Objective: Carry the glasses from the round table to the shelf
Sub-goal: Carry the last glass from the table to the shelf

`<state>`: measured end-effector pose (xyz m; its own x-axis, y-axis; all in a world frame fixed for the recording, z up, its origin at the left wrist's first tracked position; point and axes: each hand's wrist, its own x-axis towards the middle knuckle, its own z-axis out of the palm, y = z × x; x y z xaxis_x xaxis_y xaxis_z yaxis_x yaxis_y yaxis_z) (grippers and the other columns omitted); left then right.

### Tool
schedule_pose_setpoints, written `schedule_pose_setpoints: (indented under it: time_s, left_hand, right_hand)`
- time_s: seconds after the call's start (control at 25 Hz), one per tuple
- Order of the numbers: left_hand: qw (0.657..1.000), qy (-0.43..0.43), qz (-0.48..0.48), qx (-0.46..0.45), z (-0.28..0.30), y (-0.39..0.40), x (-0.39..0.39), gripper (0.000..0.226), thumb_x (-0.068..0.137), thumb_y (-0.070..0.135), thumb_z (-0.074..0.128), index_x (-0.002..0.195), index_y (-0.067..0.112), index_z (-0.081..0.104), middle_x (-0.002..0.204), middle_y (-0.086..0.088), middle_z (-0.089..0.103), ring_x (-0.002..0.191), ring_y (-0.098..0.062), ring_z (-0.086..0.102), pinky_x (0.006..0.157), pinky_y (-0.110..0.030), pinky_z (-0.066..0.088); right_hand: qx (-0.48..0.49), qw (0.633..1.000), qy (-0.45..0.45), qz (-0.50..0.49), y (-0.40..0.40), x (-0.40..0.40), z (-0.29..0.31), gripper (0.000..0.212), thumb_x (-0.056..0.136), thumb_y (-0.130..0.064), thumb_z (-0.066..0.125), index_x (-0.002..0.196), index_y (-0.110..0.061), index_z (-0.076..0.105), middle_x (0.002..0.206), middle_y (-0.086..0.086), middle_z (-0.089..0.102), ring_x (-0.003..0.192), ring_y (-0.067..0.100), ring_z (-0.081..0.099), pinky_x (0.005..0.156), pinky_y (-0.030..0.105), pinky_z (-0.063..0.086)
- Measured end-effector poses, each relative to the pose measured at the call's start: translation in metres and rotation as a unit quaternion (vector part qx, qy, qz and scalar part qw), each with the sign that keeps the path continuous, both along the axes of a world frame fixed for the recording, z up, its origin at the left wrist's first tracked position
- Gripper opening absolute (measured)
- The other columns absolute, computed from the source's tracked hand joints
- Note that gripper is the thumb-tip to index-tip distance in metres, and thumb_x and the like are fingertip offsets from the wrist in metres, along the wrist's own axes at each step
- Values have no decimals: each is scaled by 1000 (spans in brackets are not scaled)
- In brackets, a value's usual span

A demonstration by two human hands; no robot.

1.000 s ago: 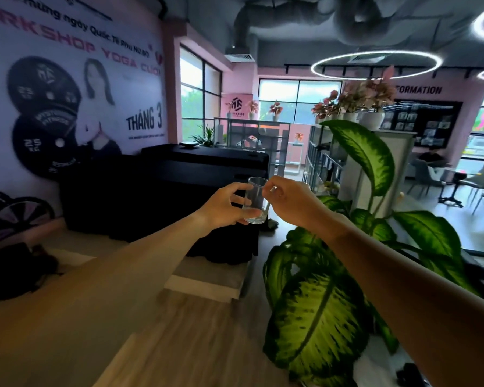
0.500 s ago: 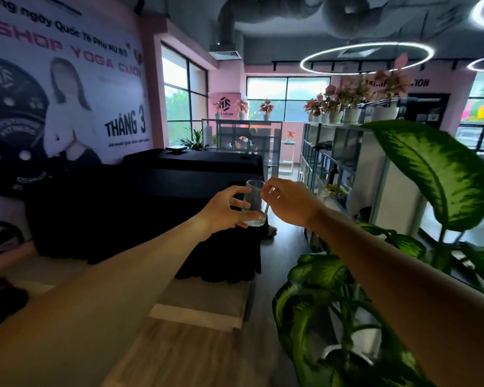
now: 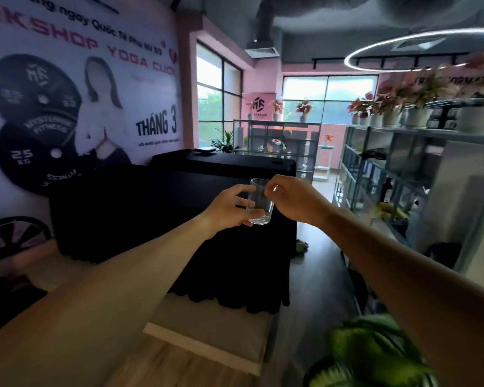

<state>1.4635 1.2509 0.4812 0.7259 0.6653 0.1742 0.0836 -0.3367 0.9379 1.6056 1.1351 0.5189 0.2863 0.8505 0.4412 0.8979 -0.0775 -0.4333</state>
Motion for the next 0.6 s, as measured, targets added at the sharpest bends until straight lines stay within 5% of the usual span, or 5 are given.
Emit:
schedule_pose_setpoints:
  time_s: [0.6]
  left_hand:
    - [996,10,90,2,-5,324,22,68,76,16,83,136,25,52,115,-10,64,87,-18,70,55,-17,55]
  right_hand:
    - [-20,995,5,100,349,41,-4,20,98,-35,49,105,-24,65,93,-6,64,81,9,61,72,29,49]
